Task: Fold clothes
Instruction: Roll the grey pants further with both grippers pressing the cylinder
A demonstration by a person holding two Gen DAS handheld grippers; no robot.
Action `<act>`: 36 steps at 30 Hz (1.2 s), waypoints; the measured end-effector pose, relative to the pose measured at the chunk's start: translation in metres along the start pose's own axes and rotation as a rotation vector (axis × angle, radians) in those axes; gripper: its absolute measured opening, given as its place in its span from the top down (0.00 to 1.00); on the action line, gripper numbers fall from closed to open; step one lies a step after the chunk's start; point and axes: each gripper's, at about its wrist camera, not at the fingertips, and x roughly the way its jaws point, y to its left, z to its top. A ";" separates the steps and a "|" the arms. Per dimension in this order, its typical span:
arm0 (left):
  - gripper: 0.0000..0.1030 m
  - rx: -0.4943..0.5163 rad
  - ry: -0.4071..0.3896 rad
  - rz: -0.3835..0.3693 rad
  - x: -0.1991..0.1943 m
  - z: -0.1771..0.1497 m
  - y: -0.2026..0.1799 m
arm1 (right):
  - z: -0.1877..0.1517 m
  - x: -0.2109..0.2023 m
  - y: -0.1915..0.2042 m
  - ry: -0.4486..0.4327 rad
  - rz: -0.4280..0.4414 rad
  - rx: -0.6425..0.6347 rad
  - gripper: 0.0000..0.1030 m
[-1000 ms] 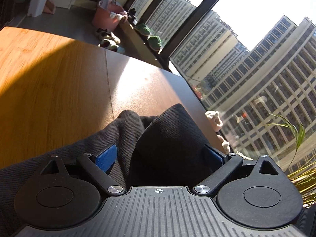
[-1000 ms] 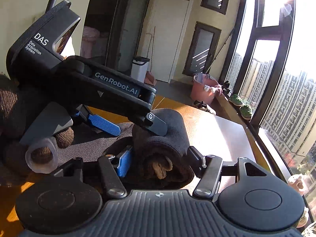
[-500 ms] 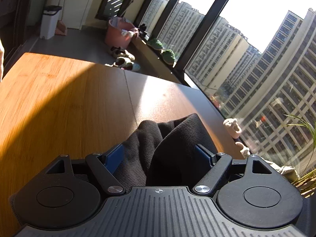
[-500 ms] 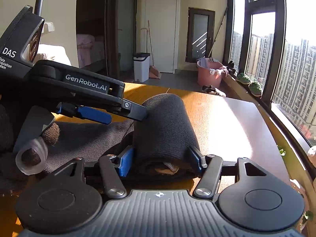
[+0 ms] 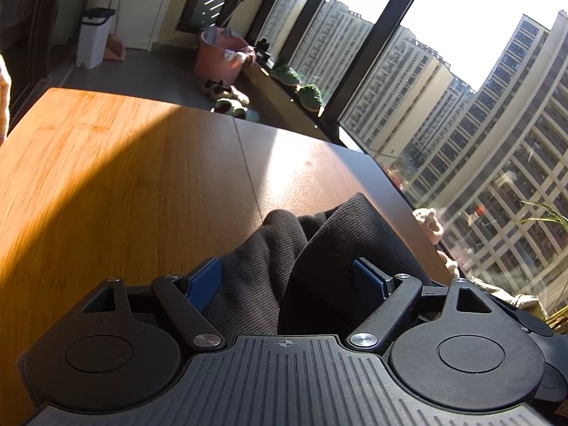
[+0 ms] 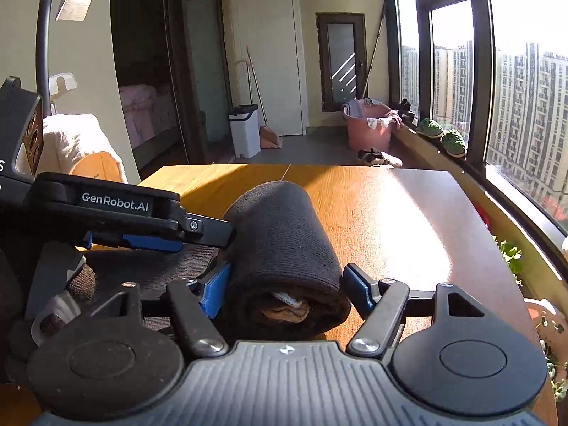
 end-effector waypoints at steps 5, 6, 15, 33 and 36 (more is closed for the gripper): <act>0.17 -0.014 -0.053 -0.039 -0.016 0.004 -0.005 | -0.010 0.007 0.057 0.026 -0.124 -0.281 0.35; 0.17 -0.001 -0.055 -0.039 -0.017 0.004 -0.007 | -0.010 0.007 0.061 0.023 -0.116 -0.300 0.35; 0.09 -0.038 -0.010 -0.043 -0.005 -0.002 0.016 | 0.009 -0.009 0.009 -0.002 0.112 0.014 0.20; 0.09 -0.058 -0.022 -0.061 -0.009 -0.001 0.022 | -0.002 0.020 -0.027 0.082 0.272 0.343 0.38; 0.09 -0.071 -0.048 -0.085 -0.020 0.002 0.021 | 0.005 0.001 0.004 0.035 0.173 0.126 0.42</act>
